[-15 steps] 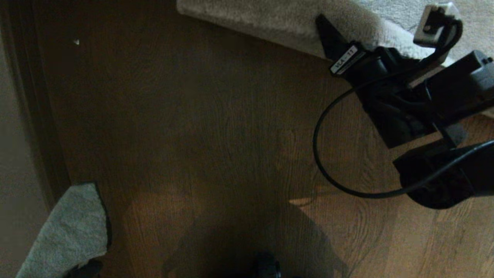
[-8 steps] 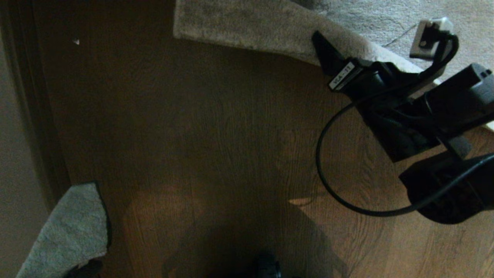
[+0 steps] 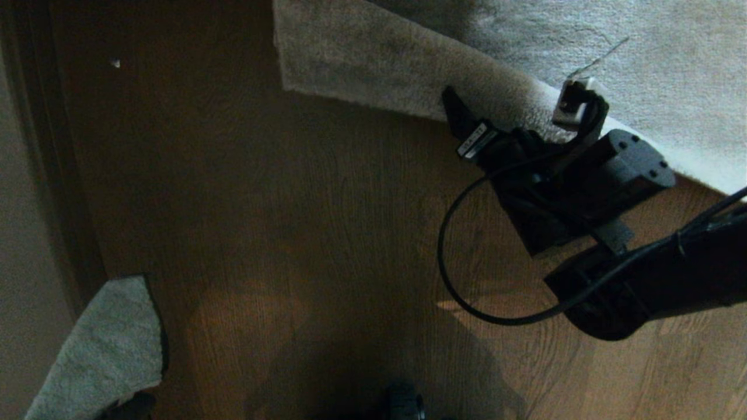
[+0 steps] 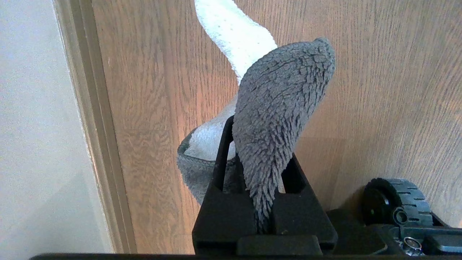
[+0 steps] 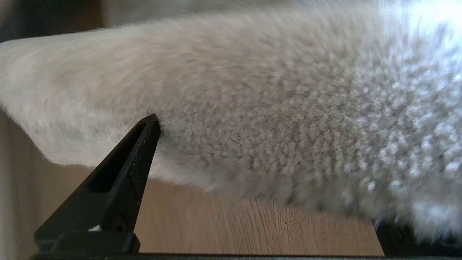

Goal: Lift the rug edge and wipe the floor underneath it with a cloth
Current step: Lift up the carpet

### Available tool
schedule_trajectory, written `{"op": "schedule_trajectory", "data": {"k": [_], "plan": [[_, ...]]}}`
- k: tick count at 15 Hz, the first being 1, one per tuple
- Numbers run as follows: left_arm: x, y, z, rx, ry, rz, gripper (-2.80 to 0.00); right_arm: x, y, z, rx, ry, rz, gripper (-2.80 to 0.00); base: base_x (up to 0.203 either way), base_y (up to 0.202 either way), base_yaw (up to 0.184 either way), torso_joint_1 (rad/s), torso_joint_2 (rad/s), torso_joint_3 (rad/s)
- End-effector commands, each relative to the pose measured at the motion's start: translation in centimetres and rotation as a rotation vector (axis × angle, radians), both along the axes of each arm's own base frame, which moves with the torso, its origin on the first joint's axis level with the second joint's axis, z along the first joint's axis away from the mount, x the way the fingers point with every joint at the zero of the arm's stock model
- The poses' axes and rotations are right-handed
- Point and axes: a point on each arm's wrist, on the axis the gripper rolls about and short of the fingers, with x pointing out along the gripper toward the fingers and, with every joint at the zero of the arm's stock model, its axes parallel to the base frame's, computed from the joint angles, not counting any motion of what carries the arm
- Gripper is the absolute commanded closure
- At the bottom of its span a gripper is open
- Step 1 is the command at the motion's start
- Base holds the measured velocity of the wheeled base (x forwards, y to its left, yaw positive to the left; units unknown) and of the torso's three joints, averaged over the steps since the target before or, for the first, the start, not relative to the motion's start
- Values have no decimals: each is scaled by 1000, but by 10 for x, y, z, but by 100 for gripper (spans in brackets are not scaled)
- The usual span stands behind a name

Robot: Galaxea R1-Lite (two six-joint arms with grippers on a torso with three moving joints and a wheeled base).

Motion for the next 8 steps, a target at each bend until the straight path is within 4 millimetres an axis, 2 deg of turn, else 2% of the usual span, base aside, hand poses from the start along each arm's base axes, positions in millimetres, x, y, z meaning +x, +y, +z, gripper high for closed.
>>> {"op": "schedule_trajectory", "data": {"k": [1,4,6,8], "plan": [[0,0,0,-1,-2,1,0,13,24,-14,46,-6,1,-280,0,0,0,0,0,0],[0,0,0,-1,0,1,0,19,50,-6,96,-57,35,-280,0,0,0,0,0,0],[0,0,0,-1,0,1,0,16,70,-2,118,-82,76,-280,0,0,0,0,0,0],[0,0,0,-1,0,1,0,11,82,1,124,-88,100,-280,0,0,0,0,0,0]]}}
